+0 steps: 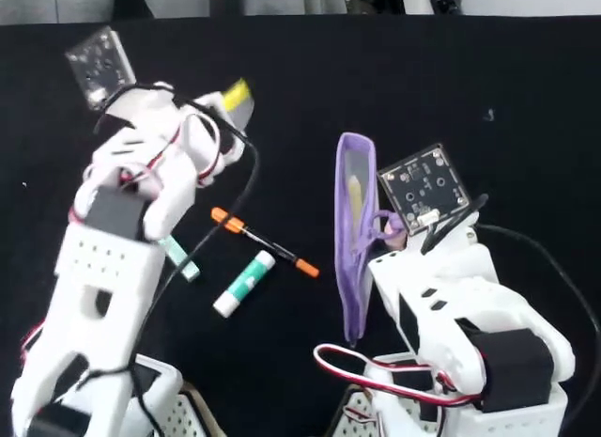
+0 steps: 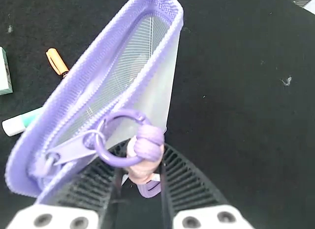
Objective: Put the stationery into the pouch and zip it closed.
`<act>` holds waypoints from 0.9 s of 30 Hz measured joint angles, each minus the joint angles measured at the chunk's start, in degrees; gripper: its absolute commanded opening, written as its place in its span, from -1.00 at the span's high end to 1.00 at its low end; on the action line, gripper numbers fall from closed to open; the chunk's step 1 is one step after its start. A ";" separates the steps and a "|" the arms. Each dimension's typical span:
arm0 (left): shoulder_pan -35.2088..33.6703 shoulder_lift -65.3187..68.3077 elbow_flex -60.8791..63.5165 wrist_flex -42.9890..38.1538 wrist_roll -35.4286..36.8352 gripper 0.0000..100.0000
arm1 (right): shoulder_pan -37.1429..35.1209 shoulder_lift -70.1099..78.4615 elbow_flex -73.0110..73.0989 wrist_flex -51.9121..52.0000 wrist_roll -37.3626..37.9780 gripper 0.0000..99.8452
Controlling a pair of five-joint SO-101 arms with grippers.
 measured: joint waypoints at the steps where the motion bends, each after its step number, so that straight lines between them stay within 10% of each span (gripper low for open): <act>1: -0.09 1.58 0.18 2.02 2.90 0.66 | 0.00 0.00 0.26 0.00 0.00 0.98; 7: -1.58 10.02 5.54 7.65 19.96 0.66 | 0.00 0.00 1.67 0.00 0.00 0.98; 27: -1.76 45.89 0.44 7.47 25.85 0.67 | 0.00 0.00 1.67 0.00 0.00 0.98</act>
